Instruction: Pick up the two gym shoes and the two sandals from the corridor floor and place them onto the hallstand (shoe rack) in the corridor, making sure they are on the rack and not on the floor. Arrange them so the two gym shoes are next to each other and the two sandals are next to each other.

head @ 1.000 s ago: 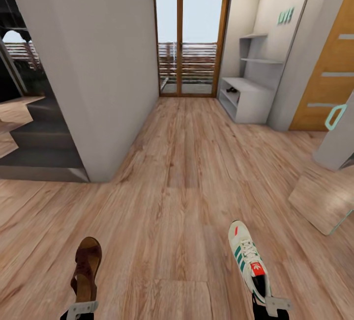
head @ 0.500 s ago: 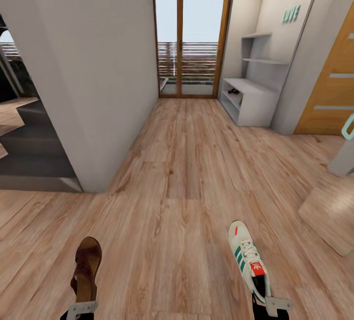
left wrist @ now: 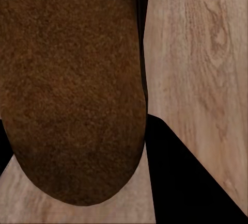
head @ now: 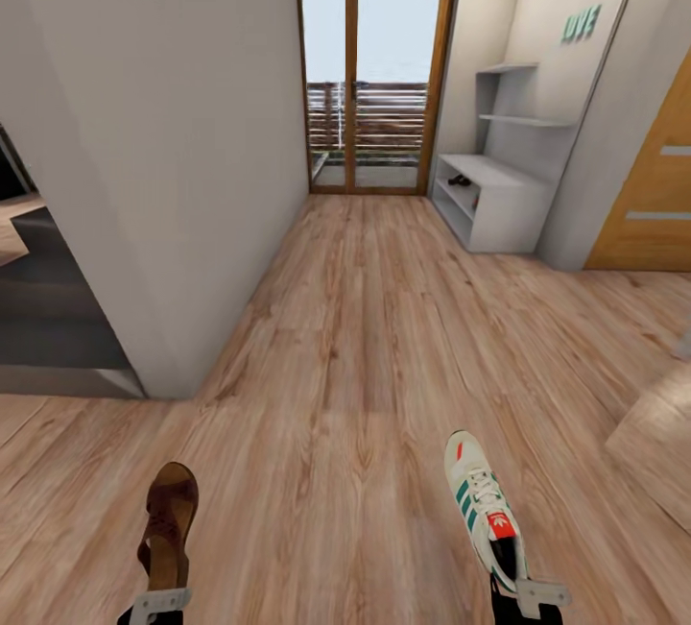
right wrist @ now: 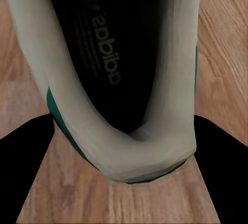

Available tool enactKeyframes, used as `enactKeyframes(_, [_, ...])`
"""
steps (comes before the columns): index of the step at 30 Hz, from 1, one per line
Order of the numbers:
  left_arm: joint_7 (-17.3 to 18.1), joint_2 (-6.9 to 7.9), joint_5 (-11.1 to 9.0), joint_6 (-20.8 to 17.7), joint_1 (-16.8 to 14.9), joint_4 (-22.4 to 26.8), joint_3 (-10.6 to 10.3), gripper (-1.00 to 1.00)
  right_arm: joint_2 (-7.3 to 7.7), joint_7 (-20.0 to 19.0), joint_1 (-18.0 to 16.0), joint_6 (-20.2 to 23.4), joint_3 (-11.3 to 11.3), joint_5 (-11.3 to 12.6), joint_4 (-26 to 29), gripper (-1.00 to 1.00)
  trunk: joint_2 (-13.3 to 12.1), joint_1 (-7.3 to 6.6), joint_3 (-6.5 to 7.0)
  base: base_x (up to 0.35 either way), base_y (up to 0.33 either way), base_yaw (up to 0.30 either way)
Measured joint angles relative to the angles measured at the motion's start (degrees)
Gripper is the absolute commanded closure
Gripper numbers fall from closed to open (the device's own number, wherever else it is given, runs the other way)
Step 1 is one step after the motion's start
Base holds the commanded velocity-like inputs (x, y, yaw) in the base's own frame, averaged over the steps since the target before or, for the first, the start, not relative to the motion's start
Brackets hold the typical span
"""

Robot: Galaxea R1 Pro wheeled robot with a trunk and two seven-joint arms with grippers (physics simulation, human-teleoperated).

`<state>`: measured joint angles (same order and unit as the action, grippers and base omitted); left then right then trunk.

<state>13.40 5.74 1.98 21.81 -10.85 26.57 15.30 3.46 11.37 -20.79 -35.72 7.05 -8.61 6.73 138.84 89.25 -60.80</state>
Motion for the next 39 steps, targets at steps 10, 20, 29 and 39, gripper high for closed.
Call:
enactKeyframes(10, [0.0,0.02,0.0,0.0,0.0,0.0,0.0,1.00,-0.10,0.0,0.0,0.0,0.0,0.0,0.0,1.00,0.0,0.00,0.00,0.336,0.000,0.000])
enactKeyframes(20, [0.1,0.01,0.1,0.0,0.0,0.0,0.0,1.00,-0.10,0.0,0.0,0.0,0.0,0.0,0.0,1.00,0.0,0.00,0.00,0.336,0.000,0.000])
enactKeyframes(29, [0.1,0.03,0.0,0.0,0.0,0.0,0.0,1.00,-0.44,0.1,0.0,0.0,-0.1,0.1,0.1,1.00,0.0,0.00,0.00,0.336,0.000,-0.003])
enactKeyframes(39, [0.1,0.02,-0.1,0.0,0.0,0.0,0.0,1.00,-0.53,0.0,0.0,0.0,-0.1,0.2,0.1,1.00,0.0,0.00,0.17,0.336,0.000,-0.161])
